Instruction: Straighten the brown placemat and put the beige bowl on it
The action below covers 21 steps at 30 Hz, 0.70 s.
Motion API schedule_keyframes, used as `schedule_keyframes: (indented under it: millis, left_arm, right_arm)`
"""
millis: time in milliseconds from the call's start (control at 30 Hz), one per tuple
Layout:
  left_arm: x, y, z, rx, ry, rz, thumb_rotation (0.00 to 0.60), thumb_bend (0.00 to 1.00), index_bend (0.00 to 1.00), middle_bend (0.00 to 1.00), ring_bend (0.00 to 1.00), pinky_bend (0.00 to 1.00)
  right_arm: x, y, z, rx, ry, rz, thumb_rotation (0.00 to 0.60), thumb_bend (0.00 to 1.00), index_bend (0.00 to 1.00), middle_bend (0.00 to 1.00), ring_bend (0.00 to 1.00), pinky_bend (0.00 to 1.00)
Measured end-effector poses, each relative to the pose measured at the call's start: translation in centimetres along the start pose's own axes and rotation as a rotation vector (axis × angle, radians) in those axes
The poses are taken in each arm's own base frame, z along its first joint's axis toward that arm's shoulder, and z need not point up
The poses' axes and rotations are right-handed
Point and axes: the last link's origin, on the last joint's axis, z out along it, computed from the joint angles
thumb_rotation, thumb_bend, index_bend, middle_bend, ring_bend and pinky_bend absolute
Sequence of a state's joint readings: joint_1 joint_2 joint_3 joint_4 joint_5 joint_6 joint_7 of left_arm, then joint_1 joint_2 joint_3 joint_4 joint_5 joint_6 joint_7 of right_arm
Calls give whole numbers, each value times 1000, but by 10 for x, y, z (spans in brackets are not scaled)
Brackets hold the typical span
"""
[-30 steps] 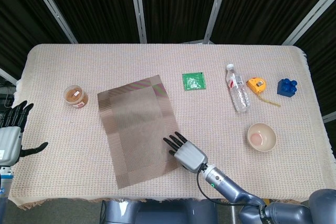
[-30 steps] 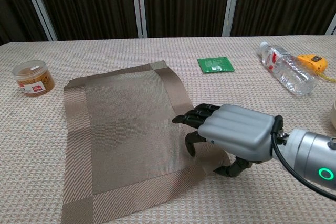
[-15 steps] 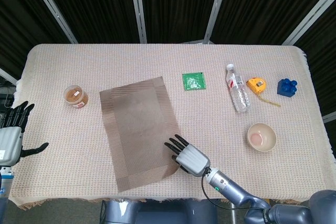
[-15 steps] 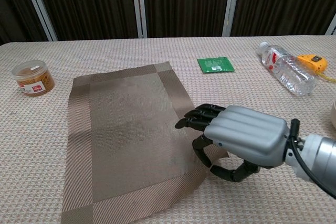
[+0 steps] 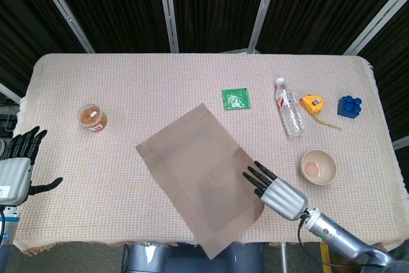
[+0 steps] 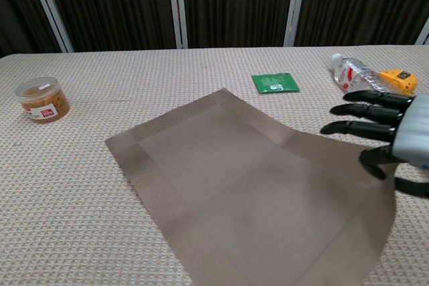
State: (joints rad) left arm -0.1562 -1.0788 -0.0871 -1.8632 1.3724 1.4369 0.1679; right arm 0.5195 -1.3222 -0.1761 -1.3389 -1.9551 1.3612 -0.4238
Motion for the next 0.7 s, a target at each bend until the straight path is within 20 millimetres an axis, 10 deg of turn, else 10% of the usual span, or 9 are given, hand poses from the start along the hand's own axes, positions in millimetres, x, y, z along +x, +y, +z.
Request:
schedule_keyframes:
  millis: [167, 400, 567, 700]
  left_arm:
    - [-4, 3, 0, -10, -16, 12, 600, 0, 0, 0, 0, 0]
    - [-6, 1, 1, 0, -16, 21, 600, 0, 0, 0, 0, 0]
    - [-7, -3, 3, 17, -21, 24, 600, 0, 0, 0, 0, 0]
    - [-6, -8, 4, 31, -20, 24, 600, 0, 0, 0, 0, 0]
  right_arm:
    - [-3, 44, -14, 29, -19, -275, 600, 385, 751, 113, 0, 0]
    - [7, 88, 22, 85, -3, -536, 600, 385, 713, 115, 0, 0]
    - [8, 106, 49, 65, -5, -630, 600, 137, 20, 5, 0, 0]
    - [8, 113, 54, -4, 4, -638, 600, 0, 0, 0, 0, 0]
